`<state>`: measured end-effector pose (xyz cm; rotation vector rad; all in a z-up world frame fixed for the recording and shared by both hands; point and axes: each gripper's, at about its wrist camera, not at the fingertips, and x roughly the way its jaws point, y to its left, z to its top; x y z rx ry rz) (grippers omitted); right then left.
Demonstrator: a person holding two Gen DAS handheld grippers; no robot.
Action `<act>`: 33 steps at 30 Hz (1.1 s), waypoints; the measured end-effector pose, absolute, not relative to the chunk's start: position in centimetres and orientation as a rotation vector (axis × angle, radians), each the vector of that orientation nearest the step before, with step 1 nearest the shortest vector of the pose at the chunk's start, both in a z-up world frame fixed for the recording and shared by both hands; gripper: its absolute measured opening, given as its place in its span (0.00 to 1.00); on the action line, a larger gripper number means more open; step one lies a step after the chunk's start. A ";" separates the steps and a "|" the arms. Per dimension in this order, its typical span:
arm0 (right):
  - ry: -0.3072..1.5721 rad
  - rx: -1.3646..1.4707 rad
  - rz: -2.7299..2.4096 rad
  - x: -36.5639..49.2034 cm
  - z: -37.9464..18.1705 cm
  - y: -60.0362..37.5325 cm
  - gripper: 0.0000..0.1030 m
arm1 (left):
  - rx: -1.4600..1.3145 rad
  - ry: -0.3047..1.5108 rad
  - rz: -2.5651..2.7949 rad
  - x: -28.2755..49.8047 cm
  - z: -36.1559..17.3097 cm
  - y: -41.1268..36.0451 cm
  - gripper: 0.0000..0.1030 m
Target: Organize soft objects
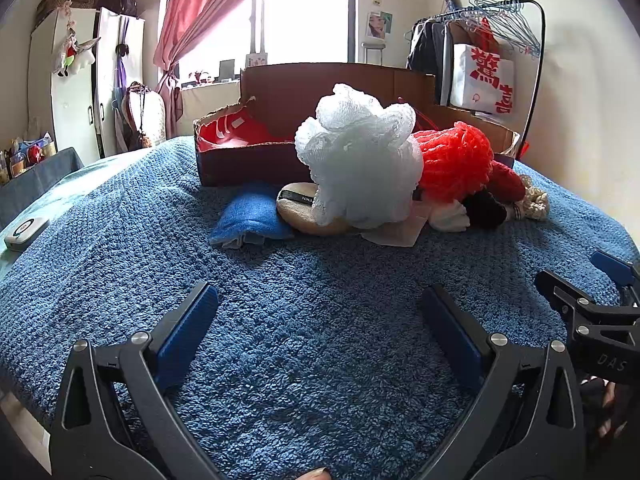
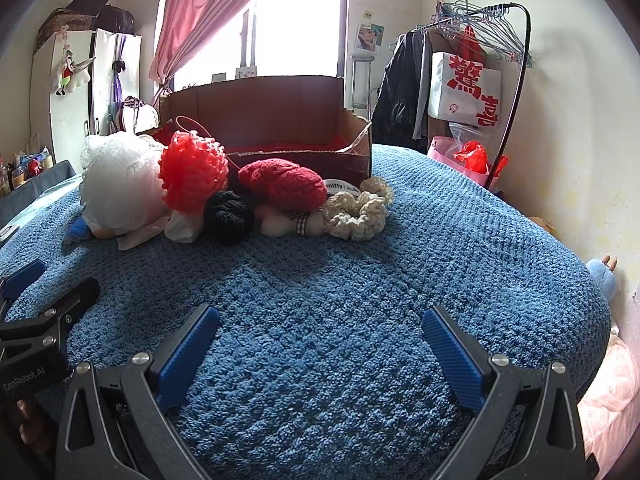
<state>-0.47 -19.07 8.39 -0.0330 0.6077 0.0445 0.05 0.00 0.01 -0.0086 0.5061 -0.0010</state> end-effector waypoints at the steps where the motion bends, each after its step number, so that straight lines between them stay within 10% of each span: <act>1: 0.610 -0.033 0.045 -0.5 8.4 -19.1 1.00 | -0.011 0.509 -0.002 0.0 0.0 0.0 1.00; 33: 0.663 -0.020 0.222 9.9 14.5 -20.9 1.00 | 0.045 0.526 -0.146 7.0 7.6 0.4 1.00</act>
